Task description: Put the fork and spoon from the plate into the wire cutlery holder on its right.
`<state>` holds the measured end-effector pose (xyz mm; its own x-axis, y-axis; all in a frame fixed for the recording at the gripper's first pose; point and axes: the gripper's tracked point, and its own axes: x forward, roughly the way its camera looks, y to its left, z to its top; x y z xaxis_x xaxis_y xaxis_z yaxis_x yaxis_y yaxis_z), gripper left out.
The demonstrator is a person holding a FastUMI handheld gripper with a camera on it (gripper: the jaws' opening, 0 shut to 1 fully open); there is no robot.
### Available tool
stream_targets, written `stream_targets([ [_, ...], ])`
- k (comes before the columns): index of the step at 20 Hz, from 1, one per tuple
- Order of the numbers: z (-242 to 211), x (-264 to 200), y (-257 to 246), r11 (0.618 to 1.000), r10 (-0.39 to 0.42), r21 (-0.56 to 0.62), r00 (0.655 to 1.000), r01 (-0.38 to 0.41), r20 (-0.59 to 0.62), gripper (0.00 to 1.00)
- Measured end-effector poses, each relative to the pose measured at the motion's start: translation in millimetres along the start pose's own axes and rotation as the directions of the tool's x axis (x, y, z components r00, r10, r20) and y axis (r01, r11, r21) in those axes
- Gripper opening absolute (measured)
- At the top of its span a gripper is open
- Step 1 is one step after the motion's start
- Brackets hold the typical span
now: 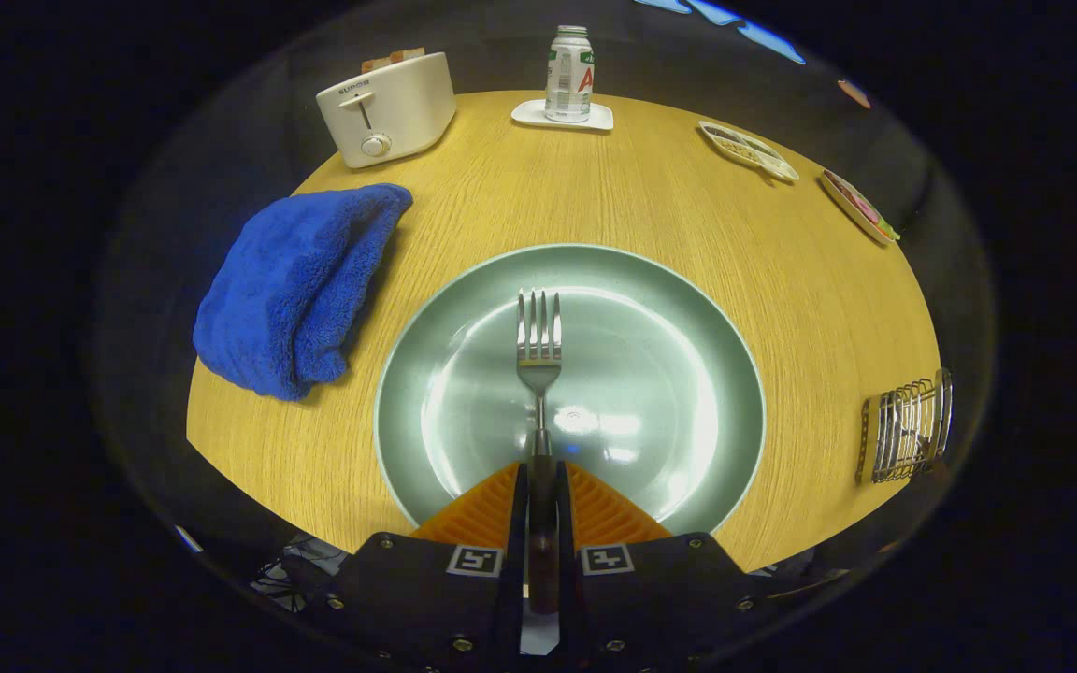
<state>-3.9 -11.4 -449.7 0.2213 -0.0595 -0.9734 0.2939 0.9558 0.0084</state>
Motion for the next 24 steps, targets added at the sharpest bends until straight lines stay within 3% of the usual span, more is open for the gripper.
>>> stream_targets([
  [1, 2, 2, 3, 1.0, 0.016, -0.002, 1.0, -0.016, 0.014, 0.16],
  [2, 3, 6, 2, 1.0, 0.013, -0.014, 1.0, -0.013, 0.01, 0.03],
  [17, 25, -24, -7, 0.998, -0.045, 0.037, 0.996, 0.042, 0.082, 0.03],
  [24, 48, -55, -37, 0.985, -0.105, 0.15, 0.985, 0.085, 0.134, 0.03],
])
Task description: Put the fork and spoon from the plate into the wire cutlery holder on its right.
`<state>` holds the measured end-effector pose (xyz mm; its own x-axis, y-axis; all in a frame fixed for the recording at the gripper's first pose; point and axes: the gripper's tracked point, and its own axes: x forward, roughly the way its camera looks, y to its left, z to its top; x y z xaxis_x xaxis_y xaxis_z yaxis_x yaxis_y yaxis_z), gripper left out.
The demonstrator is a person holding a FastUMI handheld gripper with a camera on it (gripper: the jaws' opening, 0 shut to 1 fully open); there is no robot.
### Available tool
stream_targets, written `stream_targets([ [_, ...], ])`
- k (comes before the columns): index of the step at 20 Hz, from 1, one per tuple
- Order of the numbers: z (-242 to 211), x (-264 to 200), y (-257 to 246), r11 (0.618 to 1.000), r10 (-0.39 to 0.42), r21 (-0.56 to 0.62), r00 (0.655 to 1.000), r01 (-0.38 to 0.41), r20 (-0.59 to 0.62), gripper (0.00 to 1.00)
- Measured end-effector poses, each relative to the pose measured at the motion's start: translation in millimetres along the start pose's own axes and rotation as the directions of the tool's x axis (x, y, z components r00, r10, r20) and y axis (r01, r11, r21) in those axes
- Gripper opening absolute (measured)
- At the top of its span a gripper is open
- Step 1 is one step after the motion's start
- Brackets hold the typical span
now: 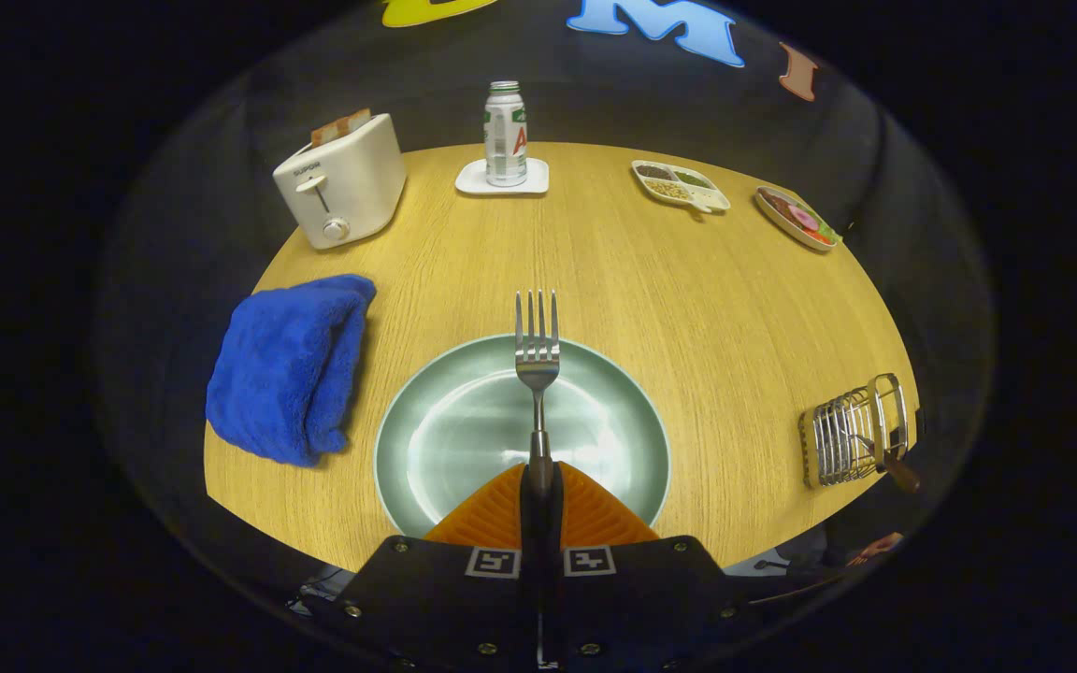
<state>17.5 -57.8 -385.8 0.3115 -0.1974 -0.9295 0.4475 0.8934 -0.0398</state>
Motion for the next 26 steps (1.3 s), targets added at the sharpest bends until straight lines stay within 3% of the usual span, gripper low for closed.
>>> stream_targets([
  [9, 33, -31, -82, 0.975, -0.143, 0.175, 0.989, 0.133, 0.041, 0.03],
  [18, 16, -61, -178, 0.863, -0.305, 0.412, 0.952, 0.293, -0.039, 0.03],
  [22, -1, -65, -204, 0.808, -0.331, 0.487, 0.939, 0.331, -0.091, 0.03],
  [26, -27, -64, -218, 0.767, -0.305, 0.537, 0.936, 0.351, -0.176, 0.03],
])
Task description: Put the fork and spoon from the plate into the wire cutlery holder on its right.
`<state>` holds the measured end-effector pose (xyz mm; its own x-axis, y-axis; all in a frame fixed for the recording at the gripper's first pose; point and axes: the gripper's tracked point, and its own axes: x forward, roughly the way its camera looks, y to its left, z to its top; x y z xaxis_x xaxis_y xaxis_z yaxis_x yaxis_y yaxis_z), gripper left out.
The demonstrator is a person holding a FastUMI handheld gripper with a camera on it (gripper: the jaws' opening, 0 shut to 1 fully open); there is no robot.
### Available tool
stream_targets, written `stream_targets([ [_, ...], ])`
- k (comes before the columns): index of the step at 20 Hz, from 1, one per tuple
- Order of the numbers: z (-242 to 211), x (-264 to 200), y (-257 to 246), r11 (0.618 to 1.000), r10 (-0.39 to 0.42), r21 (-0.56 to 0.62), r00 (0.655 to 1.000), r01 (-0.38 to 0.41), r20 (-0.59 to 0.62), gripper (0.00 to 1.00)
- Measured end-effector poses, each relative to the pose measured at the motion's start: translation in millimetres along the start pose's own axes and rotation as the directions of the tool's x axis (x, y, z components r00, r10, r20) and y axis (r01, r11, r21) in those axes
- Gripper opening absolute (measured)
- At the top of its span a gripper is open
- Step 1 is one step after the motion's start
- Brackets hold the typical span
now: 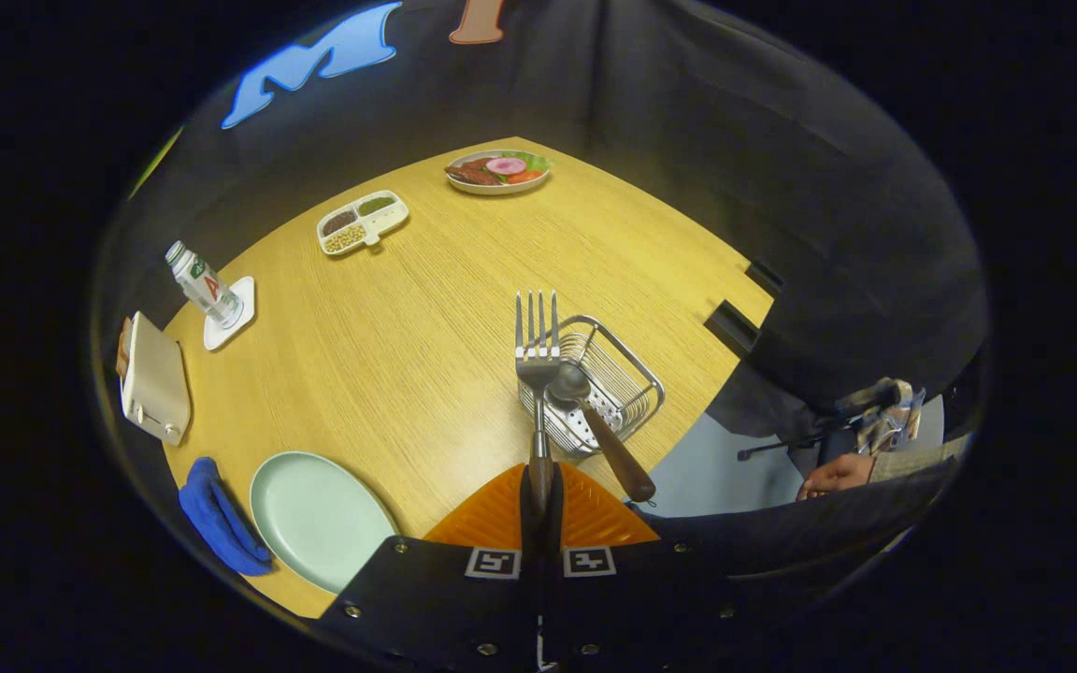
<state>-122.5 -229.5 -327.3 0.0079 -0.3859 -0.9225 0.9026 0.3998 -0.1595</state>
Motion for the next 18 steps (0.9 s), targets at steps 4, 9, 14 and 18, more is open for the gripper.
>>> stream_targets([
  [4, -5, 4, -8, 0.998, 0.014, 0.058, 0.996, -0.01, -0.084, 0.03],
  [9, -9, 4, -13, 0.999, 0.028, 0.051, 0.975, -0.017, -0.22, 0.03],
  [14, 5, 6, -18, 0.999, 0.021, 0.046, 0.968, -0.009, -0.25, 0.11],
  [18, 27, 1, -15, 0.997, 0.043, 0.072, 0.983, -0.03, -0.179, 0.42],
])
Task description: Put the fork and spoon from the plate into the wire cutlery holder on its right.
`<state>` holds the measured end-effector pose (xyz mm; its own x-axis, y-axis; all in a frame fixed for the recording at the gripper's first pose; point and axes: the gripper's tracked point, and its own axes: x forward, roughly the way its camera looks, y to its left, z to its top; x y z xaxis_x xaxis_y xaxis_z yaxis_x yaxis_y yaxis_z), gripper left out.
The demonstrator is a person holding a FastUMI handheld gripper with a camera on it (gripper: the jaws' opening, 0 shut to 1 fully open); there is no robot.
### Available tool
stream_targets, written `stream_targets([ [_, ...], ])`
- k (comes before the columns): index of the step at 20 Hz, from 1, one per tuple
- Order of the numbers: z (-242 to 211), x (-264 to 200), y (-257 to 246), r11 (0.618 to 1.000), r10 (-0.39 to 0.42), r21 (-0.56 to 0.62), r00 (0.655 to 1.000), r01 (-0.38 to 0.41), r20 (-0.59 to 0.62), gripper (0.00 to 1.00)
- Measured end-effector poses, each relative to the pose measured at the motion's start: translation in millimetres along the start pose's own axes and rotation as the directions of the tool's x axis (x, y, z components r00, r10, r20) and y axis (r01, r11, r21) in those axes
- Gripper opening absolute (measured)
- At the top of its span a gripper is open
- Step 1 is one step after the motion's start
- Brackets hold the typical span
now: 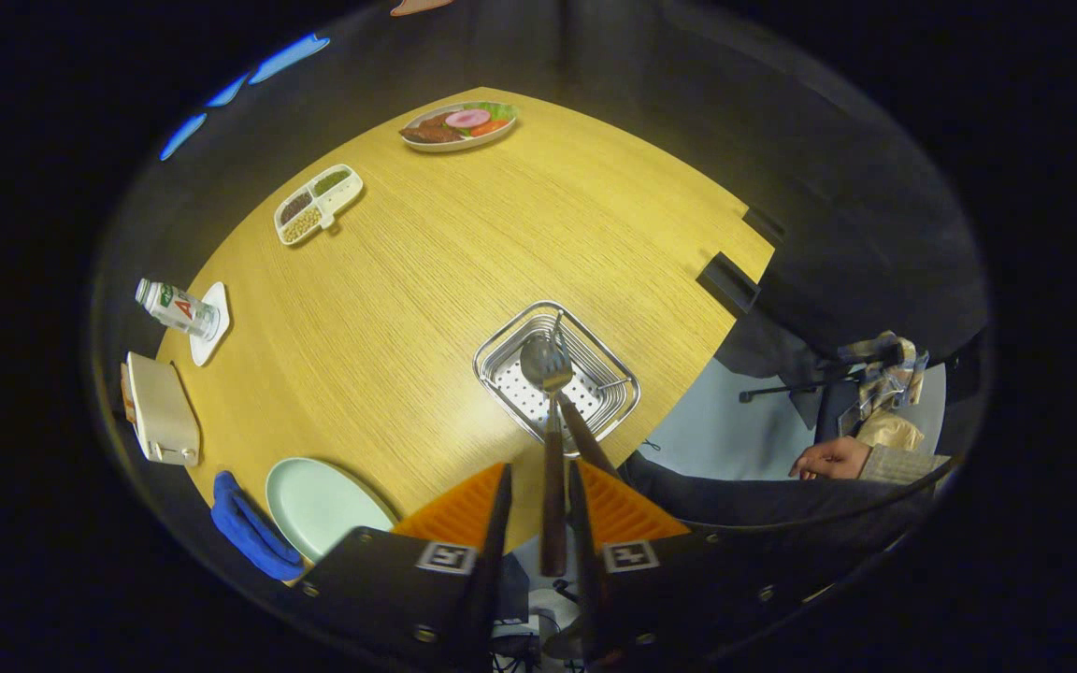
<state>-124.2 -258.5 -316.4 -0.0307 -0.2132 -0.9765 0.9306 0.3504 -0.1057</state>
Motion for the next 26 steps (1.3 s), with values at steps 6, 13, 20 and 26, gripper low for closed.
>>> stream_targets([
  [6, 6, -2, 14, 0.997, 0.039, -0.062, 0.999, -0.037, 0.031, 0.99],
  [13, 17, -7, 28, 0.986, 0.054, -0.166, 0.991, -0.033, 0.119, 0.99],
  [20, 69, -51, 47, 0.951, 0.135, -0.309, 0.889, 0.008, 0.437, 0.99],
  [26, 104, -153, 101, 0.895, 0.378, -0.443, 0.602, -0.044, 0.704, 0.99],
])
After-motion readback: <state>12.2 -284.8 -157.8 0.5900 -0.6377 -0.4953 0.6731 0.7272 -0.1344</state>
